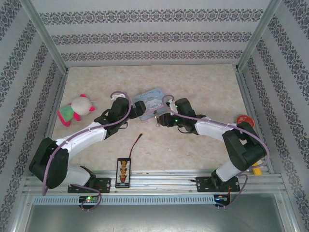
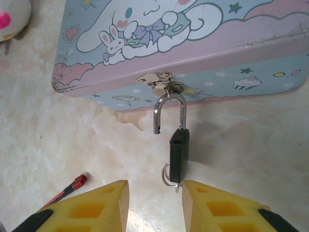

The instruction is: Unlock the padlock with the key

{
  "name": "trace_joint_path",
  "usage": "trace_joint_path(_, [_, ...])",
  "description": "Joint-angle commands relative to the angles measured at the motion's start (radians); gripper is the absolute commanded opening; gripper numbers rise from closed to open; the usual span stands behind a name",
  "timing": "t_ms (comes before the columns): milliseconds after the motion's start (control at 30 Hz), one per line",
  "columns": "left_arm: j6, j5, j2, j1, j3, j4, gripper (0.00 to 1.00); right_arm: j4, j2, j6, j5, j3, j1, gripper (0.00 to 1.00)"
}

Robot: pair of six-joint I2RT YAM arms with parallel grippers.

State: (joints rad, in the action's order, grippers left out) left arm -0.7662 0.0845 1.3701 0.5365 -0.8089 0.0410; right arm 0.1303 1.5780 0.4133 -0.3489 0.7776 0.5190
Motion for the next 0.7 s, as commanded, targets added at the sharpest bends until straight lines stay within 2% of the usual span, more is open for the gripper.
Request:
trace_joint_path(0, [0.061, 0.015, 0.02, -0.029, -0.042, -0.053, 0.99, -0.026, 0.029, 0.035, -0.004, 0.042, -0.006, 0.35])
trace_joint_path(667, [0.143, -0.006, 0.253, -0.093, -0.162, -0.048, 0.99, 0.014, 0.188, 0.14, -0.015, 0.113, 0.019, 0.37])
